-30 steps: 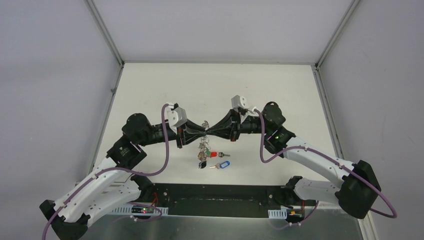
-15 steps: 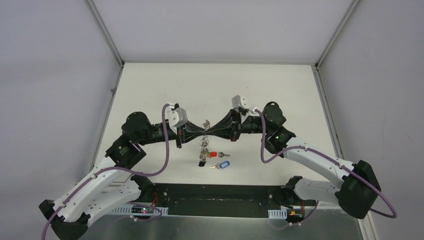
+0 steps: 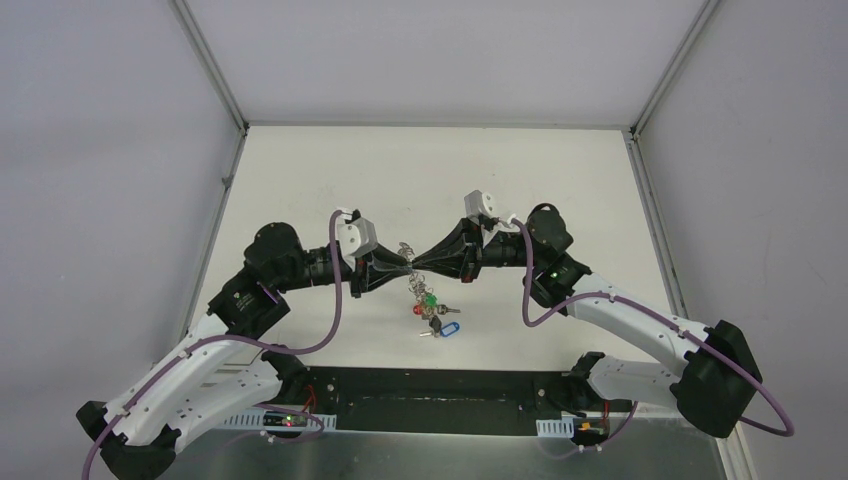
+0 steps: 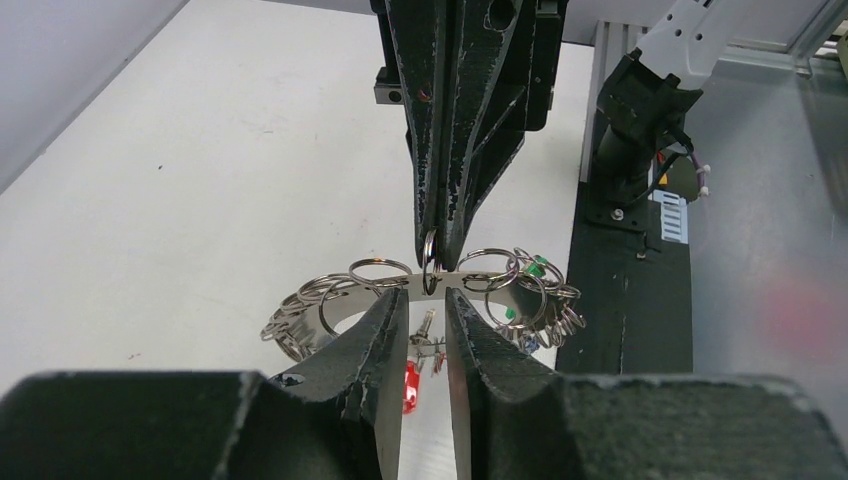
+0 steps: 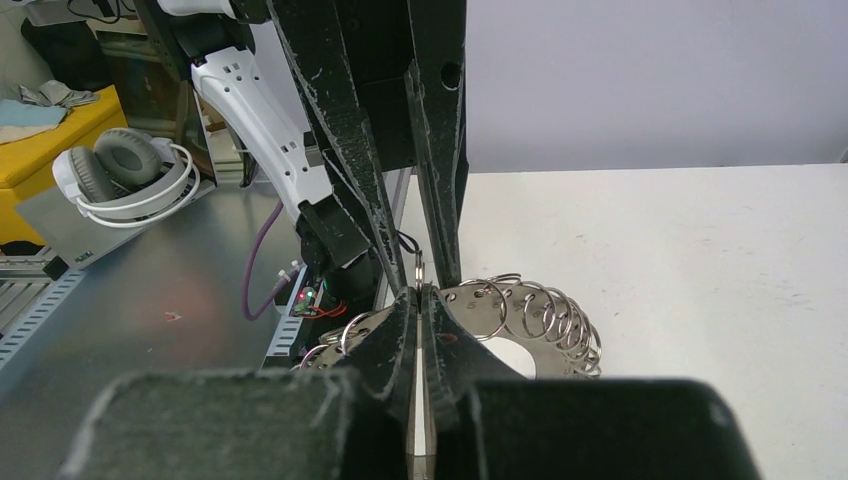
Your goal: Put the keys on the keyring
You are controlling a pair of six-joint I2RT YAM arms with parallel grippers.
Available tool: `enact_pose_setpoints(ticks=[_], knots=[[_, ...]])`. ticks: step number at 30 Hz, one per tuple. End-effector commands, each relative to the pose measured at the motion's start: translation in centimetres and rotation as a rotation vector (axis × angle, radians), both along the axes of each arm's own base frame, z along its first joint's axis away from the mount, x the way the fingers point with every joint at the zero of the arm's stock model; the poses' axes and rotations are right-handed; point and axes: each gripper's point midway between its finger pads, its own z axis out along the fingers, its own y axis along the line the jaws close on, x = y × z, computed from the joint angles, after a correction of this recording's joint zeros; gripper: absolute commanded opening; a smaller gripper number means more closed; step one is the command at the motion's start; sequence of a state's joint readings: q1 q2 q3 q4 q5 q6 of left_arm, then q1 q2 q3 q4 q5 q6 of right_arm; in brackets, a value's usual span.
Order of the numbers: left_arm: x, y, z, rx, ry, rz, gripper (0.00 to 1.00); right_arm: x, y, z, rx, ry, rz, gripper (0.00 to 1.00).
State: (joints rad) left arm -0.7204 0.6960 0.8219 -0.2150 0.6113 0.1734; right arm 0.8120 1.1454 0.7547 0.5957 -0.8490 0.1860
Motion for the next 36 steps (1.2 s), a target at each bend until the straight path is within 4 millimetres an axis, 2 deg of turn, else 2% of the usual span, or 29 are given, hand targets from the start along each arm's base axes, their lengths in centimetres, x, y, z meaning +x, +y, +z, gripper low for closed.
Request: enact_pose_setpoints(ticks=[1, 5, 16, 20, 22, 23, 31, 33, 34, 36], knots=[[-0.2, -0.1, 1.8, -0.023, -0.043, -0.013, 0.21, -0.6, -0.6, 4.0, 0.113, -0.099, 0.006, 0.00], [-0.4, -0.2, 2.3, -0.036, -0.049, -0.024, 0.26, -0.6, -0.6, 3.8, 0.109, -0.096, 0.007, 0.00], [-0.7, -0.4, 3.5, -0.082, -0.062, -0.039, 0.23, -0.6, -0.5, 3.6, 0.105, -0.090, 0.010, 0.00], [-0.6, -0.4, 3.5, -0.084, -0.060, -0.037, 0.13, -0.6, -0.5, 3.6, 0.104, -0.087, 0.012, 0.00], [-0.6, -0.5, 3.6, -0.089, -0.058, -0.036, 0.01, -0.6, -0.5, 3.5, 0.101, -0.084, 0.013, 0.00], [-0.6, -0.5, 3.5, -0.089, -0.056, -0.040, 0.00, -0.7, -0.5, 3.4, 0.099, -0.081, 0.015, 0.00], [-0.9, -0.7, 4.0, -0.098, -0.049, -0.061, 0.00, -0.5, -0.4, 2.9, 0.090, -0.070, 0.008, 0.00], [-0.9, -0.7, 4.1, -0.100, -0.045, -0.060, 0.20, -0.4, -0.4, 2.9, 0.091, -0.070, 0.005, 0.00], [-0.9, -0.8, 4.1, -0.100, -0.042, -0.062, 0.23, -0.4, -0.4, 2.9, 0.091, -0.070, 0.004, 0.00], [-0.9, -0.9, 4.1, -0.099, -0.039, -0.068, 0.20, -0.4, -0.4, 3.0, 0.092, -0.070, 0.004, 0.00]])
